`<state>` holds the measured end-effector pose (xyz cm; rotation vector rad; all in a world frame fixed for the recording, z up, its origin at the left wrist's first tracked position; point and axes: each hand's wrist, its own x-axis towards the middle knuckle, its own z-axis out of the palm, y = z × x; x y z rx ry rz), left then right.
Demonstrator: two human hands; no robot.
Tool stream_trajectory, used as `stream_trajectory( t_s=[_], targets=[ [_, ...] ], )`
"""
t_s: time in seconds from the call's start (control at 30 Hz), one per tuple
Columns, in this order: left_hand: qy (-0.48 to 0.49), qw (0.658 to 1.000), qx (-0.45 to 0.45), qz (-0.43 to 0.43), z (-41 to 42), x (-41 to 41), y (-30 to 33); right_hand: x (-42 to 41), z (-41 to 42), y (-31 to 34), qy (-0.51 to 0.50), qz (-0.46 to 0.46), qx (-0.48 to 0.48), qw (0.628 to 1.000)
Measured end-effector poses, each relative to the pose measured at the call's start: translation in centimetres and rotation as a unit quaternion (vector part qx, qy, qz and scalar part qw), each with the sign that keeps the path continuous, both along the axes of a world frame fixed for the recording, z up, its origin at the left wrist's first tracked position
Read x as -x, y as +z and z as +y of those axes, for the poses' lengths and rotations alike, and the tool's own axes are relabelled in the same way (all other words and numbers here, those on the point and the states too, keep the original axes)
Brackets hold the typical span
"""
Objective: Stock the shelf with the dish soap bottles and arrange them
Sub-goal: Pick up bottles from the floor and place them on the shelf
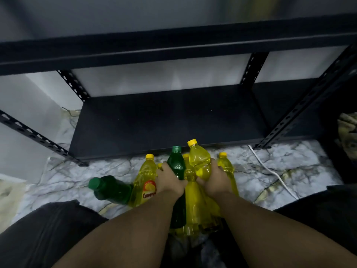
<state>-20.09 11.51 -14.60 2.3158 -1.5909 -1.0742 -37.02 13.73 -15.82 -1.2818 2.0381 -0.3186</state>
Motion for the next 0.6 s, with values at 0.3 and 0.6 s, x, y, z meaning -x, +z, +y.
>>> stream_trajectory(
  t_s=[0.3, 0.6],
  targets=[
    [-0.008, 0.980, 0.178, 0.090, -0.3, -0.4, 5.9, 0.2, -0.6, 6.3, 0.009, -0.060, 0.172, 0.983],
    [-0.015, 0.907, 0.358, 0.223, -1.8, 1.2, 16.8, 0.9, -1.4, 17.6, -0.030, -0.130, 0.377, 0.916]
  ],
)
